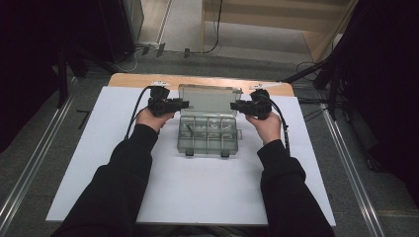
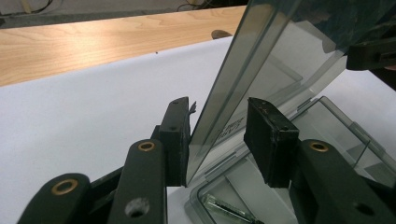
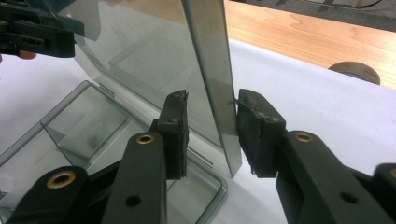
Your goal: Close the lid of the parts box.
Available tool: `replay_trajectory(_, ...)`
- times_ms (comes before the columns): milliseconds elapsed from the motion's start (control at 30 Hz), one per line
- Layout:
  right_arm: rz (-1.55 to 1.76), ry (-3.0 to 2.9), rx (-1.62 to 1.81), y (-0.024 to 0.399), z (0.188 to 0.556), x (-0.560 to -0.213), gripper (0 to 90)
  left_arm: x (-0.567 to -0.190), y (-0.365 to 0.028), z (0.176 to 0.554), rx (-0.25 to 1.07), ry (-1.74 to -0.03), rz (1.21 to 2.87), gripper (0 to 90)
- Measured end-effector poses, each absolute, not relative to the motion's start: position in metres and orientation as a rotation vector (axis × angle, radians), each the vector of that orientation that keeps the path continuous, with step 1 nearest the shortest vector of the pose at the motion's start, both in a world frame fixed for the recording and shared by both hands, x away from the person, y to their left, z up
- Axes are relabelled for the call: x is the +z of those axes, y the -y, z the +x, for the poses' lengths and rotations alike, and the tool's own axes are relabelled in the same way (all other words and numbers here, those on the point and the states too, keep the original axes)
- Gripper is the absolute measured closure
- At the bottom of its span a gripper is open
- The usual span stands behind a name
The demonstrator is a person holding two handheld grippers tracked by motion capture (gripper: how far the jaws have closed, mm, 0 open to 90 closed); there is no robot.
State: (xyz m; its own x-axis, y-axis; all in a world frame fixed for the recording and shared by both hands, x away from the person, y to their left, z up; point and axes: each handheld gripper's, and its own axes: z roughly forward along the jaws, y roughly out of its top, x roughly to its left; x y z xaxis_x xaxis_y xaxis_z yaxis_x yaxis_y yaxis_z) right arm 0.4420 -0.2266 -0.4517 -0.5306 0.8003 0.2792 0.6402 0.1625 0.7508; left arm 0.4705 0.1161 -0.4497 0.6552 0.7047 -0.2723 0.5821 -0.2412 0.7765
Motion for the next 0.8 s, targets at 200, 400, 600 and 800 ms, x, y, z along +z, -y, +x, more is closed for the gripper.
replay_trajectory(200,1.393,-2.251,1.315,0.226,0.438,-0.451,63.2,-0.448,-0.119,0.468,0.126,-1.01,1.925,53.0)
replay_trajectory(400,1.389,-2.241,1.33,0.226,0.435,-0.453,62.1,-0.447,-0.122,0.463,0.127,-1.002,1.934,43.9)
replay_trajectory(600,1.381,-2.242,1.33,0.226,0.433,-0.453,61.1,-0.449,-0.131,0.455,0.105,-0.999,1.93,41.6)
replay_trajectory(800,1.37,-2.24,1.329,0.225,0.43,-0.453,60.3,-0.446,-0.139,0.446,0.058,-1.019,1.947,41.7)
